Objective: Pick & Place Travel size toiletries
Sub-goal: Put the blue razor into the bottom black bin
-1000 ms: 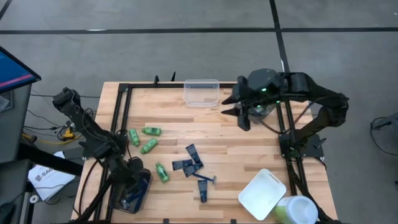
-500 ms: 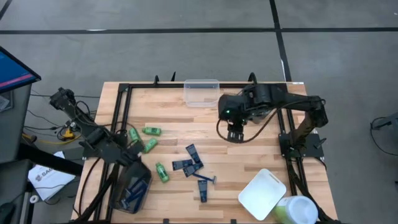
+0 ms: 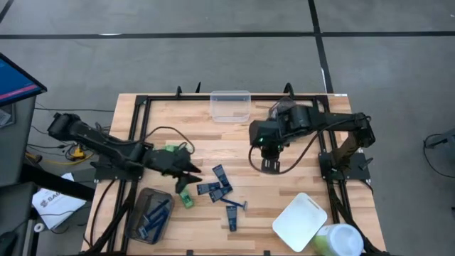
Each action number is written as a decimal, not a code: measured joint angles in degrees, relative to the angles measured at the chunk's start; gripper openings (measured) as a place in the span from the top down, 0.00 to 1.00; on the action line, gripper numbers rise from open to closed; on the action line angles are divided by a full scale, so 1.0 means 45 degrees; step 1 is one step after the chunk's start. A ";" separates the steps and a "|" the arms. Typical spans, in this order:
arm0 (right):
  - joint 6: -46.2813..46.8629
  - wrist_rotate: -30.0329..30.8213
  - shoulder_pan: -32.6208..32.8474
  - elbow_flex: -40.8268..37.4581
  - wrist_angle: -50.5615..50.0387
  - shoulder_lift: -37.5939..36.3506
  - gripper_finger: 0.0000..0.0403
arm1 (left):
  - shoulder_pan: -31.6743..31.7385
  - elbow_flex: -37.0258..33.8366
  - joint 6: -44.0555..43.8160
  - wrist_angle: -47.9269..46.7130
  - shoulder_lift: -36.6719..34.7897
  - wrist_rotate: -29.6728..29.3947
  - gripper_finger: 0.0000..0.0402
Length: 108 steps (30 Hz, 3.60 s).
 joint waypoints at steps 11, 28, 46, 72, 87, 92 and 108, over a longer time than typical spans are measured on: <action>0.0233 -0.0012 0.1030 -0.1027 -0.0054 -0.0216 0.73 | 0.0139 0.1857 0.4911 0.1785 0.3676 0.0355 0.56; 0.1635 0.0027 0.1628 -0.1040 0.0270 -0.0259 0.73 | 0.0108 0.3776 0.8350 0.3784 0.8523 0.2340 0.64; 0.2336 0.0032 0.1634 -0.1040 0.1809 -0.0259 0.73 | -0.0212 0.3774 0.8983 0.3959 1.0752 0.2312 0.64; 0.2667 -0.0002 0.1644 -0.1040 0.1925 -0.0258 0.73 | -0.0212 0.3799 0.8050 0.3895 1.1264 0.1364 0.93; 0.0983 -0.0007 0.1668 0.1721 0.2409 -0.0254 0.76 | -0.0164 0.3743 0.8076 0.2441 0.7666 -0.0138 0.96; -0.0791 0.0013 0.1733 0.3610 0.2243 -0.0584 0.83 | -0.0173 0.3740 0.8005 0.0387 0.5896 -0.1116 0.95; -0.1569 0.3247 0.1741 0.2741 0.1198 -0.6338 0.99 | -0.1783 0.3755 0.3976 -0.6013 0.0158 -0.0991 0.95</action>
